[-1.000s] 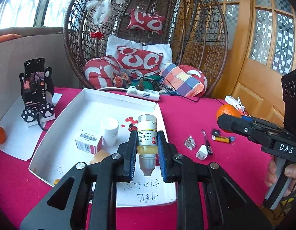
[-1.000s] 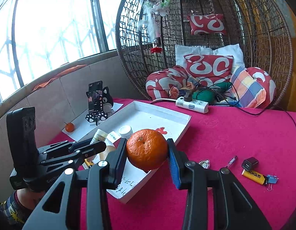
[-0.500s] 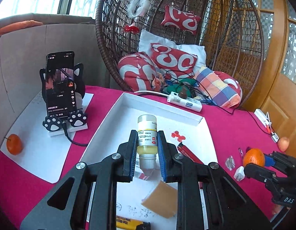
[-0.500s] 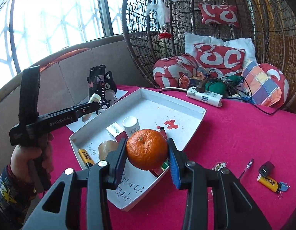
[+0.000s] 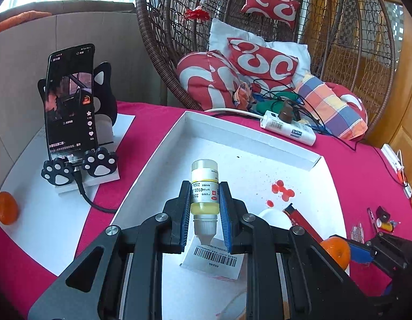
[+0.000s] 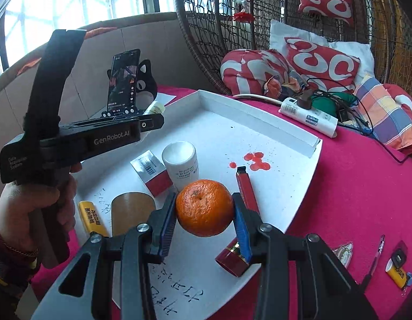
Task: Organize rigid objects
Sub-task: 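Open the left gripper to drop the dropper bottle while the right gripper releases the tangerine in the tray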
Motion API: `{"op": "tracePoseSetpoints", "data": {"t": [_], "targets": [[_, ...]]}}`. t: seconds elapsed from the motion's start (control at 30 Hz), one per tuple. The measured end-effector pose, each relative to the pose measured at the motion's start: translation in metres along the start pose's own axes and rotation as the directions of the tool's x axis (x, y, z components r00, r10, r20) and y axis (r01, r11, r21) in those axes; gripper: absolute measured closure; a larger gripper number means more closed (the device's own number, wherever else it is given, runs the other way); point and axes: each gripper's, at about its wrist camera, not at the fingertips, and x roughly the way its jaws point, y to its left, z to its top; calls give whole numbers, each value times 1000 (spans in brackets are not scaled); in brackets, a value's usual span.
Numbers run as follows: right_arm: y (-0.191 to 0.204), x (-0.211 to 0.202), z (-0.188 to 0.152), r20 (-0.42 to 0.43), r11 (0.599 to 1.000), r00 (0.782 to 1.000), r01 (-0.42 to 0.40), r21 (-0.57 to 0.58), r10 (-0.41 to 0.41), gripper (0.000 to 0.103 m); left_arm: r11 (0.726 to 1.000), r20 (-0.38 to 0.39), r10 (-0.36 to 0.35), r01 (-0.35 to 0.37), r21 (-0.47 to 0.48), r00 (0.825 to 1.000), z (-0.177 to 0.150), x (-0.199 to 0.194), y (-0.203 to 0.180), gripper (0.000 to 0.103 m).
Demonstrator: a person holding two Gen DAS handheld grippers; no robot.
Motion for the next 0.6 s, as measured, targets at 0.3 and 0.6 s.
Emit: {"op": "tracePoseSetpoints", "data": {"t": [0.3, 0.6], "targets": [[7, 6, -2, 23, 999, 999, 38, -19, -38, 59, 999, 52, 47, -47, -10, 998, 7, -9, -2, 31], [18, -46, -18, 163, 994, 984, 87, -66, -76, 0, 990, 189, 105, -85, -109, 976, -17, -70, -7, 0]]}}
